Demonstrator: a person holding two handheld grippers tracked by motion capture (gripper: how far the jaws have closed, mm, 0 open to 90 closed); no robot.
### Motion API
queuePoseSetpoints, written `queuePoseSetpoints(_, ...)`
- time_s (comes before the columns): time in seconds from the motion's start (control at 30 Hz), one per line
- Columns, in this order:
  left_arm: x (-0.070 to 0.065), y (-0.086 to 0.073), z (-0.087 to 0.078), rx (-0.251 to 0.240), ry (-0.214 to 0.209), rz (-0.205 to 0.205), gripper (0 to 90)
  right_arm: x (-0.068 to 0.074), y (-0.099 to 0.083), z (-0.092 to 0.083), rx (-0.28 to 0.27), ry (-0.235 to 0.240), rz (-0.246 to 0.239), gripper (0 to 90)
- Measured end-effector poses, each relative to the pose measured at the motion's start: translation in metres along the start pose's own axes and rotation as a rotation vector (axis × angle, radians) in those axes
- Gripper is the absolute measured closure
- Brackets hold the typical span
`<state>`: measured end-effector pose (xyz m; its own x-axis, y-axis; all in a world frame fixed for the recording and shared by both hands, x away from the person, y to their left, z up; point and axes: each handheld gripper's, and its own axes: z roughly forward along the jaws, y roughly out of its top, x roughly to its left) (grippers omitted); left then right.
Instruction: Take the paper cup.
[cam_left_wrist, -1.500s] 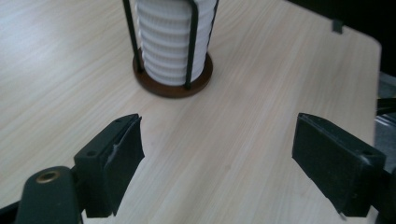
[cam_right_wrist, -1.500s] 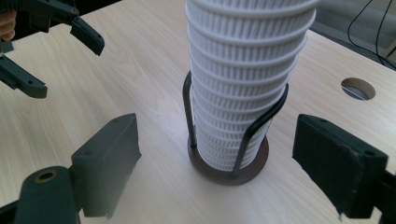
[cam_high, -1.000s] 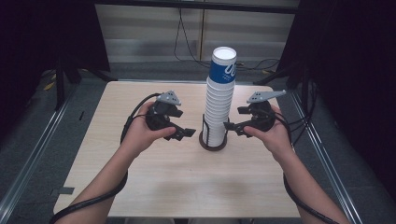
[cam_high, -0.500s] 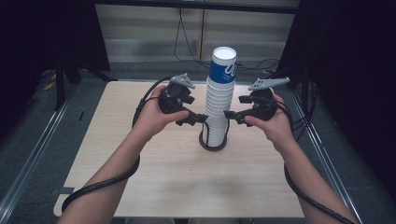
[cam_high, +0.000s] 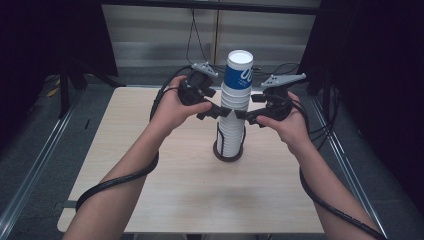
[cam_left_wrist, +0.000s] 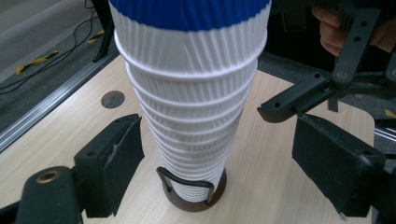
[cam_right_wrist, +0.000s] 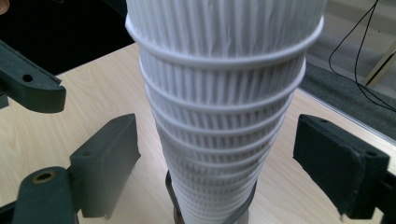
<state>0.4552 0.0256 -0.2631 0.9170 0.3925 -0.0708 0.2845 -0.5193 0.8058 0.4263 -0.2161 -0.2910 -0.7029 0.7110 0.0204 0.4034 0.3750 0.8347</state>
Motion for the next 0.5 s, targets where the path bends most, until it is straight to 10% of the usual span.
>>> queuePoseSetpoints(0.5,0.007,0.022,0.004,-0.037,0.009,-0.003,16.0,-0.001,0.010,0.007,-0.011,-0.013,0.007,13.4)
